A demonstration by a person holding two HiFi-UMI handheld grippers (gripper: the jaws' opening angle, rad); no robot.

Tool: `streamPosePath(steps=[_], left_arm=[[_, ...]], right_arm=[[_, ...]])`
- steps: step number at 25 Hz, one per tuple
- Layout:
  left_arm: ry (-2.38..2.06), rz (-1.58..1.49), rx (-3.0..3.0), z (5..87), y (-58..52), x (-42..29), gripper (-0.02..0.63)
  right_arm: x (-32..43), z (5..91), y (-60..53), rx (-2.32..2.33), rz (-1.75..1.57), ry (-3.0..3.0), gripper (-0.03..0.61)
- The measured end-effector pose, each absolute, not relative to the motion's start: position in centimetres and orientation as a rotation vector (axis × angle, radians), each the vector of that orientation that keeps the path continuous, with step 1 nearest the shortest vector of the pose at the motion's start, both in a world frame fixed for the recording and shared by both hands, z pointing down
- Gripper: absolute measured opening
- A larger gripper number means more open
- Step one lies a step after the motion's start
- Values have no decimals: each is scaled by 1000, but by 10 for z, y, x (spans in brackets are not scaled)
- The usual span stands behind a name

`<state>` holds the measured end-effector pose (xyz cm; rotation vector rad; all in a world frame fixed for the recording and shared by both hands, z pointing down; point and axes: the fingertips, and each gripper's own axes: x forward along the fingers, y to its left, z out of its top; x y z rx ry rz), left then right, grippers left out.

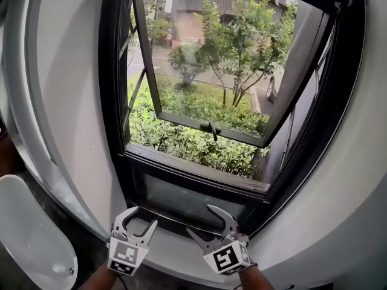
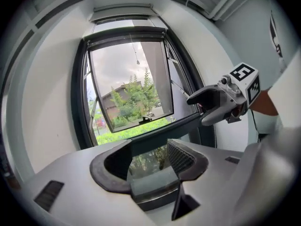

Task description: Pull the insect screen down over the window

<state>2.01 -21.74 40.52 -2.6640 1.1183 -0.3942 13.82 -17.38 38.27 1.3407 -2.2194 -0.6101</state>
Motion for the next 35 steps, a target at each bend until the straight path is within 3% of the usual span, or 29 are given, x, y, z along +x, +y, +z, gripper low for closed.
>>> streamPosePath(steps=[15, 25, 35], left_arm=[[1029, -407, -2039, 164, -341, 46, 341], [1031, -374, -1842, 9, -407, 31, 384], [1060, -346, -1577, -130, -448, 28, 407]], right_arm=[[230, 104, -250, 1575, -1224, -1658, 327], [263, -78, -255, 1650, -1343, -1075, 339], [268, -184, -278, 1634, -1248, -841, 347]])
